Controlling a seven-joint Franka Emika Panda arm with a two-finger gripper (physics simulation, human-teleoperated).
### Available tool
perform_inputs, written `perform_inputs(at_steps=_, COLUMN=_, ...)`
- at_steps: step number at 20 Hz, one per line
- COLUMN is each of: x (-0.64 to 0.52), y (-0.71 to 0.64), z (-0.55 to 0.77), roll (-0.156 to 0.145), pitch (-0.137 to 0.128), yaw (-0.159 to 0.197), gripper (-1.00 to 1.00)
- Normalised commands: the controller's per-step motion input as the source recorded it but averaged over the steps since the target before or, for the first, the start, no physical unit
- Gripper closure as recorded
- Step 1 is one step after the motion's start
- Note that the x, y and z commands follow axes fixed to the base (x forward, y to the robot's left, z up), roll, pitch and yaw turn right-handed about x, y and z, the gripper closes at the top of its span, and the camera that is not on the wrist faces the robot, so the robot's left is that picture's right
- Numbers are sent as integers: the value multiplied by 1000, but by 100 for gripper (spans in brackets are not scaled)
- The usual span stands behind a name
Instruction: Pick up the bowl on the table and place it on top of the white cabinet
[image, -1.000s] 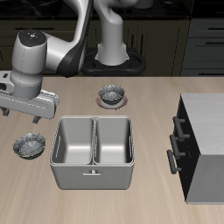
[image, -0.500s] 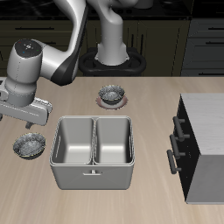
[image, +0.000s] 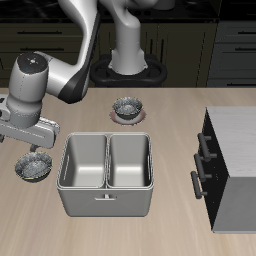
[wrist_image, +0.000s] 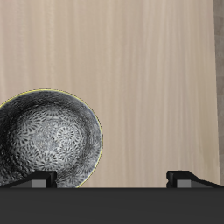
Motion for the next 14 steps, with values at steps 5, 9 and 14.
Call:
perform_inputs(at_steps=5, x=7, y=-32, z=-299, roll=-6, pitch=35, yaw=-13, gripper=-100)
perform_inputs(at_steps=9, x=18, y=-15, z=-391, roll=-9, pitch=43, yaw=-6, gripper=-100)
perform_inputs(at_steps=14, x=-39, y=-3, z=-251, roll=-15, pitch=24, yaw=-21, gripper=-100)
